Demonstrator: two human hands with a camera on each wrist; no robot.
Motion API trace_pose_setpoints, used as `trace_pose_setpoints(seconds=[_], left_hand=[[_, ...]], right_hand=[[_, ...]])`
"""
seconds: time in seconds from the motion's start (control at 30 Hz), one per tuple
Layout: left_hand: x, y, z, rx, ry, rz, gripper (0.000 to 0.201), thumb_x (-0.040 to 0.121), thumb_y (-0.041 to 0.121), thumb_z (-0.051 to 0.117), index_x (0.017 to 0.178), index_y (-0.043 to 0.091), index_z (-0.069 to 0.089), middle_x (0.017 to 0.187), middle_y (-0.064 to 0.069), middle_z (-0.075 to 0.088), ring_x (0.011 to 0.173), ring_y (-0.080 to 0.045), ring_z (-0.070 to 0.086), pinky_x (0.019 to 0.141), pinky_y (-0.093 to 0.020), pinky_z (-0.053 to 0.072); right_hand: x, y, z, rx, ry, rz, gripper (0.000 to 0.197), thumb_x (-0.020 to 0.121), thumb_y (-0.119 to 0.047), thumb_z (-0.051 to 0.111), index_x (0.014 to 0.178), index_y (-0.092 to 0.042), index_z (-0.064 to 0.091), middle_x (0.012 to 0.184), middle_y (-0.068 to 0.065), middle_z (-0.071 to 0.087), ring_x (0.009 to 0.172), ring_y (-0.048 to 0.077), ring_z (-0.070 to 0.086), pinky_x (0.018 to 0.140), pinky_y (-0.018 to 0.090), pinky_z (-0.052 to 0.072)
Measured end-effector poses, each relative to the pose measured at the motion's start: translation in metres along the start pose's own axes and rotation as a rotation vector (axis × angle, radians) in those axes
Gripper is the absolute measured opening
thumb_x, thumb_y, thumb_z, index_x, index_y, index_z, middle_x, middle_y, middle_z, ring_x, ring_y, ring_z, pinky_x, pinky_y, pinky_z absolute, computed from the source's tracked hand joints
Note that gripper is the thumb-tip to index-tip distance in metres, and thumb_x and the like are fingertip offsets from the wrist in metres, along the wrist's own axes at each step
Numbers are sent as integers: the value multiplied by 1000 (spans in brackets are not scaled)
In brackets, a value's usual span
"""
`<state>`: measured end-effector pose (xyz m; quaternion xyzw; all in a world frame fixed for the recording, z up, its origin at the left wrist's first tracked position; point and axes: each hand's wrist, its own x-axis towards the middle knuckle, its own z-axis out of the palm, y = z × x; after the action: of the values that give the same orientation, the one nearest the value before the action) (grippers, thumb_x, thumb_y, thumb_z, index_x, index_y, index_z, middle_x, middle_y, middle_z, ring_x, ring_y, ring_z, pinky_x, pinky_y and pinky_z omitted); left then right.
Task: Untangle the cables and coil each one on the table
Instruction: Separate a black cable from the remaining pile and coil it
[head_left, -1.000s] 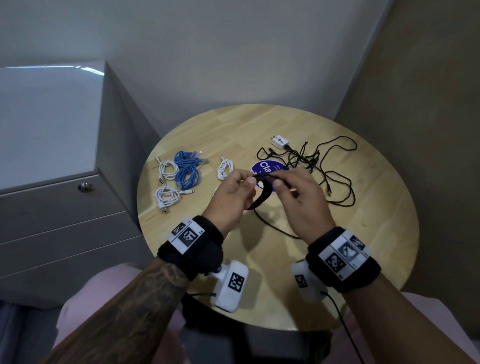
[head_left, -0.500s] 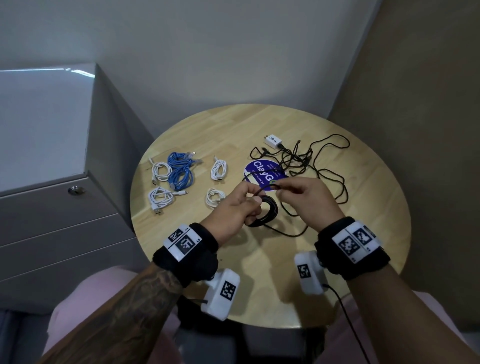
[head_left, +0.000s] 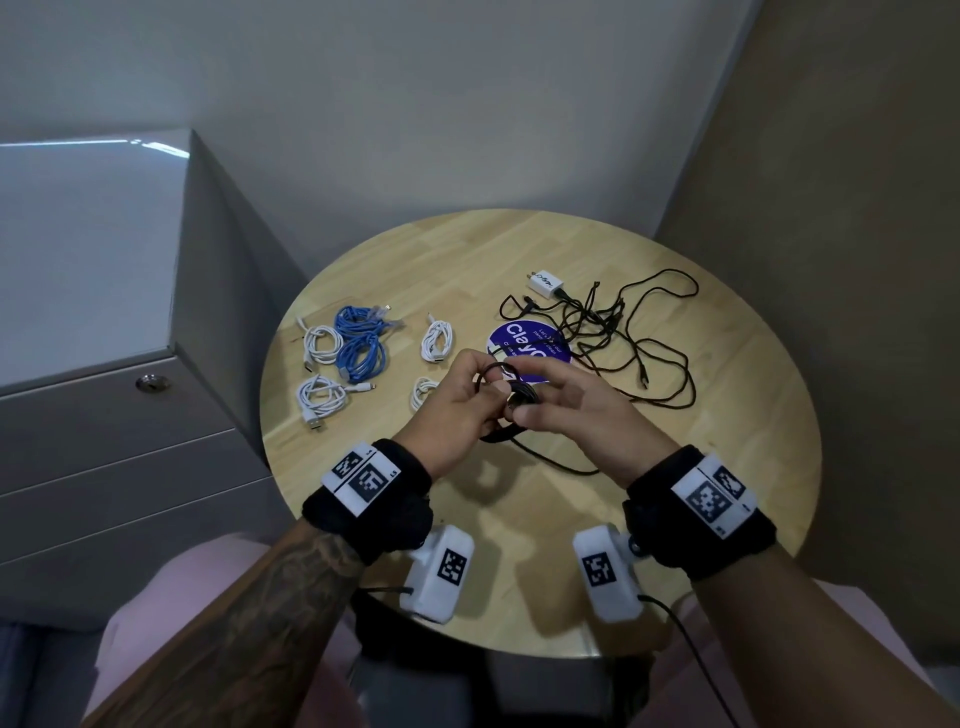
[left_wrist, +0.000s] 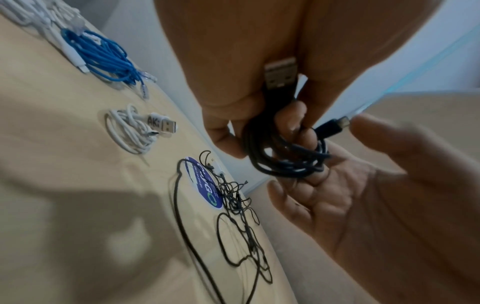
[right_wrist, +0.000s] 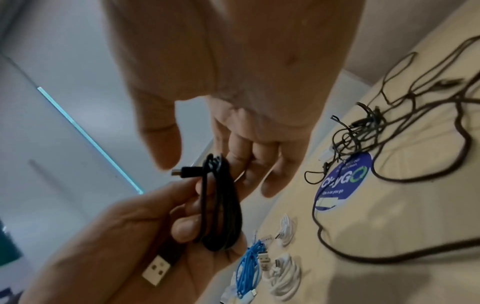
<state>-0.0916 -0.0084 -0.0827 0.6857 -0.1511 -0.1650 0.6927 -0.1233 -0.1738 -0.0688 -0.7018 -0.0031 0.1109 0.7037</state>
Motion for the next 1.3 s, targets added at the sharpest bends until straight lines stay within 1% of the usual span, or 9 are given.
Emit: trace_pose_setpoints(seconds=[0.17,0.37,0.5,0.6,0.77,0.9,1.03,1.17,1.3], left_hand=[[2,0,1,-7,-4,22,17,102,0,39,92,14,41,76,-1,47,51,1,42,51,-16,36],[0,-5,0,97,-11,87,13,86,16,39,97,18,44,75,0,48,60,-5,40,57,-18,38],[-1,-7,2,104,12,120,15,86,19,39,99,15,46,71,1,49,61,-8,41,57,-17,38],[1,-9,4,117,16,139,18,92,27,40,99,12,45,73,0,49,62,-9,42,58,-19,39],[3,-9,-2,142,-15,166,19,95,30,40,99,12,43,68,7,49,60,-6,40,59,-18,38],[0,-8,-2,119,-92,140,11,103,21,39,107,12,42,68,7,47,60,-4,42,58,-17,37],[0,-10,-2,62,-178,98,19,96,25,43,107,9,44,66,11,45,59,-2,39,56,-15,35],[1,-12,-3,36,-103,76,10,104,12,40,98,10,48,64,9,46,57,-1,43,55,-15,36],[1,-19,-2,175,-3,160,13,100,26,46,90,20,52,62,13,50,56,-4,41,55,-20,35]], right_hand=[[1,4,2,-70,75,-80,36,90,-2,71,123,-10,62,103,11,77,95,18,72,92,30,57],[5,8,2,-45,150,-91,23,87,-6,76,107,-10,65,98,33,69,84,25,68,92,46,54],[7,8,2,-47,176,-91,18,88,-5,75,101,-13,66,83,15,71,78,21,68,89,43,55],[7,9,3,-61,196,-117,17,87,-5,75,99,-13,67,82,17,70,78,23,67,85,42,55],[5,6,0,-96,161,-142,14,90,-3,71,99,-12,68,92,-1,70,80,13,70,71,25,55],[6,2,-9,-72,132,-81,17,95,-8,64,83,-20,68,84,-1,66,80,10,62,75,32,52],[6,7,-5,3,93,-134,12,91,-10,66,85,-20,69,81,-4,66,82,12,59,81,31,49],[4,4,-6,-121,83,-280,17,94,3,63,91,-13,66,81,-13,65,81,3,58,79,18,47],[4,0,-10,-252,42,-286,17,88,0,73,93,-15,65,85,-6,62,83,6,58,77,22,48]])
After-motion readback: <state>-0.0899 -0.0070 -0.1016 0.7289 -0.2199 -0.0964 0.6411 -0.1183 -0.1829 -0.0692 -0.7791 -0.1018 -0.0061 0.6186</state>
